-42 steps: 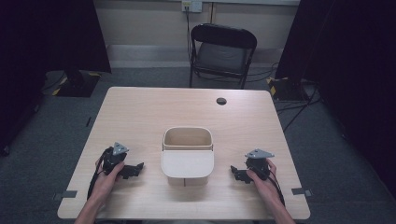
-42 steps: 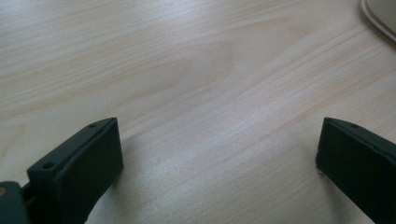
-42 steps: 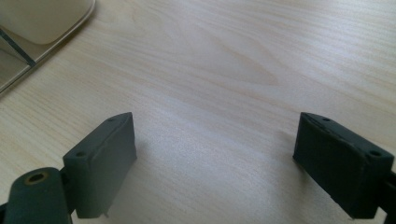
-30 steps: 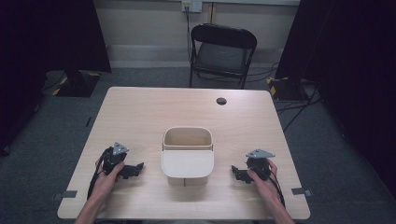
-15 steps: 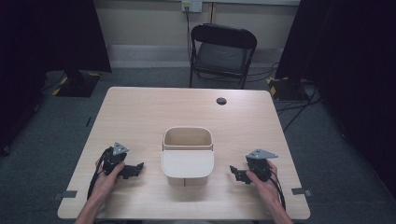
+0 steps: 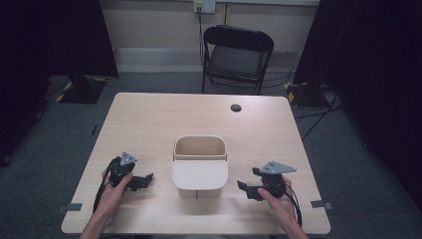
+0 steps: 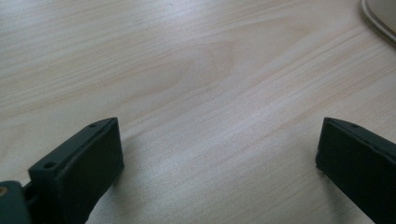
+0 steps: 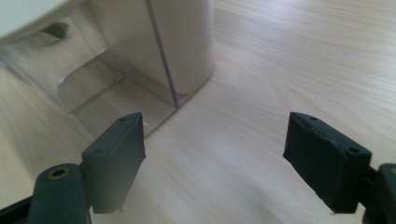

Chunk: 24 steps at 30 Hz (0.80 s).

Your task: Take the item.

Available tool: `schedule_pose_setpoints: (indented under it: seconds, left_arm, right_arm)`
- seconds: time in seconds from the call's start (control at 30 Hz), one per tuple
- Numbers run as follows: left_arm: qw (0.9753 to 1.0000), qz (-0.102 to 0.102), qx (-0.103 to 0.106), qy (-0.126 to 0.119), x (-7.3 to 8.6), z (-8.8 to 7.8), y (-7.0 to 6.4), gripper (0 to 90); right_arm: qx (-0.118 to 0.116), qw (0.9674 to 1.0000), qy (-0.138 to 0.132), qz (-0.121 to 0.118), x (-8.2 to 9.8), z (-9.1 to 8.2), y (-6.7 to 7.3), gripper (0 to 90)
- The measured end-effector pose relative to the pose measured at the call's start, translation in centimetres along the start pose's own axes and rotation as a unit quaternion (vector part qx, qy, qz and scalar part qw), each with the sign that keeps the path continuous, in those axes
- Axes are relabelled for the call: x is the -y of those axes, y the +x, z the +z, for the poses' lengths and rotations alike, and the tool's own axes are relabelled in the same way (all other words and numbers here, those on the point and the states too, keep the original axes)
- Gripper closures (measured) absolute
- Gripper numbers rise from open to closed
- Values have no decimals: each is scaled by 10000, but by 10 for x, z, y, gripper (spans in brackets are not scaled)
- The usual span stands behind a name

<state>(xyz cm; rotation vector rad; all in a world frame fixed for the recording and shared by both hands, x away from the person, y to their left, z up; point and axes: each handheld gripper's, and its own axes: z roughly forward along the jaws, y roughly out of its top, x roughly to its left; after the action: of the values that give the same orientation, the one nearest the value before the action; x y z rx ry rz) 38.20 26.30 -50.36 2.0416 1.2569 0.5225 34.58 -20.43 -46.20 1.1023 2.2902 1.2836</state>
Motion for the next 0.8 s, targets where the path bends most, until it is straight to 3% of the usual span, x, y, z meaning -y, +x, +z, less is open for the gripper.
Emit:
schedule_pose_setpoints:
  seconds: [0.4, 0.8]
  left_arm:
    - [10000, 8, 1, 6, 0, 0, 0, 1]
    - [10000, -2, 5, 3, 0, 0, 0, 1]
  right_arm:
    - [-490, 9982, -52, -328, -6, -2, 29, 190]
    - [-831, 9955, -59, -457, -8, 4, 43, 170]
